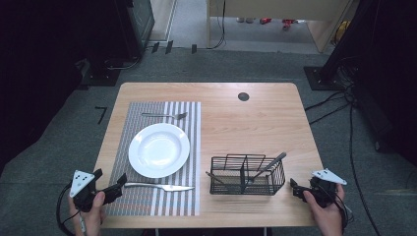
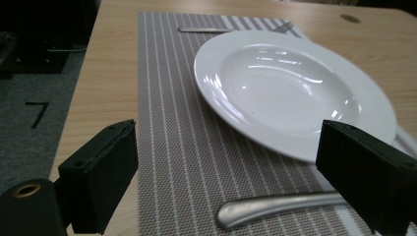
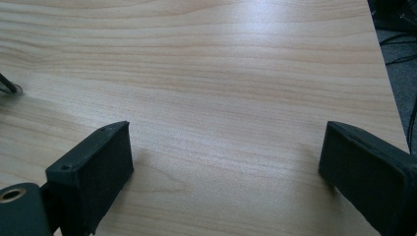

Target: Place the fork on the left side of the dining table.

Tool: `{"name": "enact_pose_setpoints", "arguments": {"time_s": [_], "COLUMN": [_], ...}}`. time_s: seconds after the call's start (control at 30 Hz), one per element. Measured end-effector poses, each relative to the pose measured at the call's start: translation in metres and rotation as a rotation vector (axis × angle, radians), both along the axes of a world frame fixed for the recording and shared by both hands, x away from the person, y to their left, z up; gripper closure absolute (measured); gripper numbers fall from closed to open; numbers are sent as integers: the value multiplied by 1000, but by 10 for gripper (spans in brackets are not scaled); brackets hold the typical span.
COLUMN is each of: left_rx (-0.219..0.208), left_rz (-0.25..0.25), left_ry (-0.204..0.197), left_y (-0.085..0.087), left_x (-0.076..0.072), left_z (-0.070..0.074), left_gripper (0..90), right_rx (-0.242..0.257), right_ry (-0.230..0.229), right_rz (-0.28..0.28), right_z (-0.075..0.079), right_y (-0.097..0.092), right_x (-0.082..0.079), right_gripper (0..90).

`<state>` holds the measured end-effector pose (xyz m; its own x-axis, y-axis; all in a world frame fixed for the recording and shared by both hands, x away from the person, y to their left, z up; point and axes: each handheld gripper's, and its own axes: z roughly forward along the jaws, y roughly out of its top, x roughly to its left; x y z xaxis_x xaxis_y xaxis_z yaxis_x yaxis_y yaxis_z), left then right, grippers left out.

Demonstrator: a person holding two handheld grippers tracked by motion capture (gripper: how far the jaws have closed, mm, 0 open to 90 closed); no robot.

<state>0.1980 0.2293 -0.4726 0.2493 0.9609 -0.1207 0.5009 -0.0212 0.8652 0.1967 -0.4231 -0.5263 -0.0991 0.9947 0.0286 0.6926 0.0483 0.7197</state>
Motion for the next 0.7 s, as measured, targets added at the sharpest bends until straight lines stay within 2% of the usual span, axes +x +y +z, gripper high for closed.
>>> {"name": "enact_pose_setpoints", "arguments": {"time_s": [0.03,0.13,0.17,0.2,0.23,0.37,0.47,0.5,0.57,0.63,0.7], "left_rx": [-14,-10,-2,-2,17,20,46,67,67,95,99], "left_rz": [0,8,14,14,24,33,24,27,22,12,9], "left_ry": [17,30,54,54,66,78,92,102,107,116,115], "left_y": [5,10,14,14,18,24,28,28,28,27,26], "left_x": [-3,-5,-6,-6,-8,-11,-11,-10,-10,-8,-7], "left_z": [-5,-10,-15,-15,-20,-26,-33,-37,-38,-41,-41], "left_gripper": [90,90,90,90,90,90,91,91,91,91,91], "right_rx": [0,0,0,0,0,0,0,0,0,0,0], "right_ry": [0,0,0,0,0,0,0,0,0,0,0], "right_rz": [0,0,0,0,0,0,0,0,0,0,0], "right_z": [0,0,0,0,0,0,0,0,0,0,0], "right_y": [0,0,0,0,0,0,0,0,0,0,0], "right_x": [0,0,0,0,0,0,0,0,0,0,0], "right_gripper": [58,58,58,58,58,58,58,58,58,58,58]}}
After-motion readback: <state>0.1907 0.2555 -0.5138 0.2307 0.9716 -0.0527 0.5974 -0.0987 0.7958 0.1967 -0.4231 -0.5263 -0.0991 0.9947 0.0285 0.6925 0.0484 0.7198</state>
